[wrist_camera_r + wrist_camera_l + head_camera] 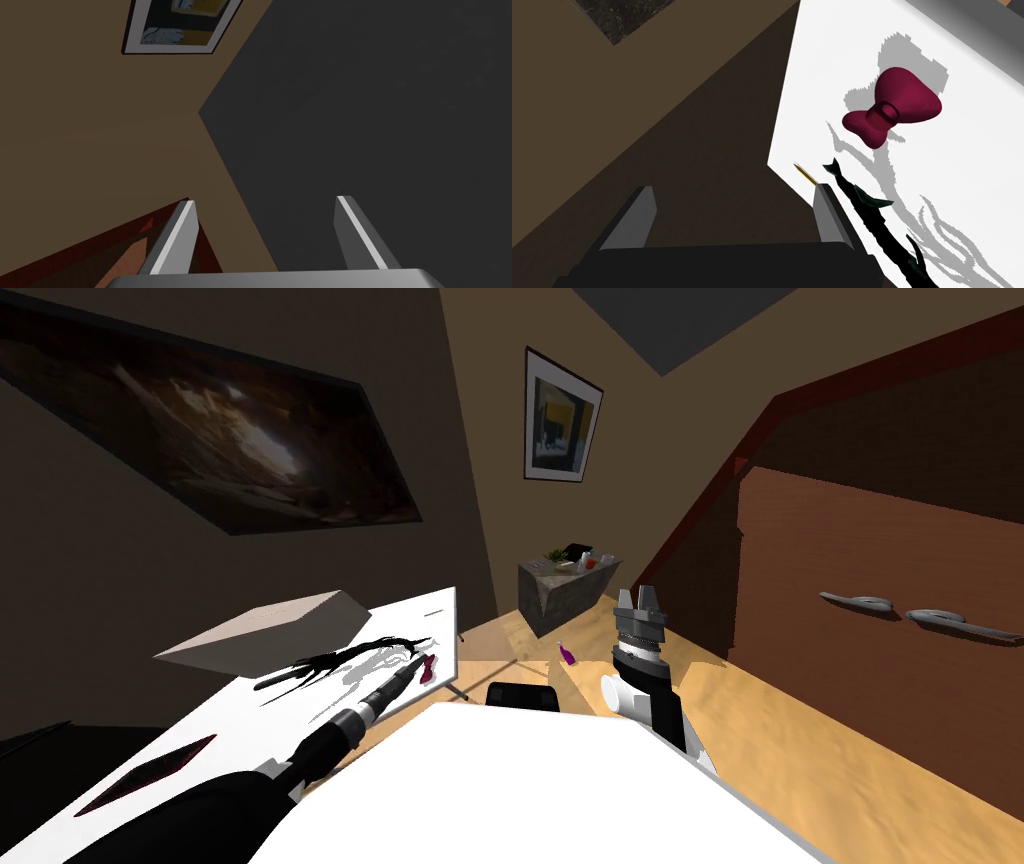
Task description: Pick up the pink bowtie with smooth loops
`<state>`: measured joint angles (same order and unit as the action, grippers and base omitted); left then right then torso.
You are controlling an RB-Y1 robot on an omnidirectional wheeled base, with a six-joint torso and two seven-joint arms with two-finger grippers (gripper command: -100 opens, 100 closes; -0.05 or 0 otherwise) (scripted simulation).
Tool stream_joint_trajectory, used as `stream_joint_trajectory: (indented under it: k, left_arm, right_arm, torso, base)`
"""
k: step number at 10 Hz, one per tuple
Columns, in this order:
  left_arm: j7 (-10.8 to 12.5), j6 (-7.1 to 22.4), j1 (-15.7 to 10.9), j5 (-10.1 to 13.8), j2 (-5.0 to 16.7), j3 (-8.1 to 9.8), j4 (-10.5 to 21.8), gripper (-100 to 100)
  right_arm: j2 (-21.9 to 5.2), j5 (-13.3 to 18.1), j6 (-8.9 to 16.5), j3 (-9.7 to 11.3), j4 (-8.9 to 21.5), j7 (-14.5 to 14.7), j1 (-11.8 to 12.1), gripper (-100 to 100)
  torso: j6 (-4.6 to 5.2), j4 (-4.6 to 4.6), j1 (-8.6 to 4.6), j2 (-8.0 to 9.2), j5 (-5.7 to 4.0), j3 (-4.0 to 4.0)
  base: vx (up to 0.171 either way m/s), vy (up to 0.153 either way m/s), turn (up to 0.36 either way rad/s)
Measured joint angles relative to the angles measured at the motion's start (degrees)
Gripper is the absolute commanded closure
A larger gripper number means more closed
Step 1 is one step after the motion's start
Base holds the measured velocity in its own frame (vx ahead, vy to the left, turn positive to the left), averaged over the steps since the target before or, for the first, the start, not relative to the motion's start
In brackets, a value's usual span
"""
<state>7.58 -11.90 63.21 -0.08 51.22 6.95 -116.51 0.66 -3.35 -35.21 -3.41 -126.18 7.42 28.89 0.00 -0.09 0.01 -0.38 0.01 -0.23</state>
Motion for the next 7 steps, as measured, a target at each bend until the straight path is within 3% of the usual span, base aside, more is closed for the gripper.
stream_joint_trajectory:
  k: [2, 7]
  left_arm:
    - [-0.4, 3.1, 0.6, -0.5, 3.3, -2.6, 1.5, -100]
    - [-1.7, 7.8, 5.0, -1.2, 9.3, -6.14, 3.3, -100]
  right_arm:
    - [0.0, 0.0, 0.0, 0.0, 0.0, 0.0, 0.0, 0]
    - [0.0, 0.0, 0.0, 0.0, 0.0, 0.0, 0.0, 0]
  torso:
    - [0.01, -0.03, -0.02, -0.16, 0.0, -0.08]
    - [0.0, 0.0, -0.02, -0.01, 0.0, -0.01]
  base:
    - [0.13, 0.005, -0.06]
    - [0.11, 0.011, -0.062]
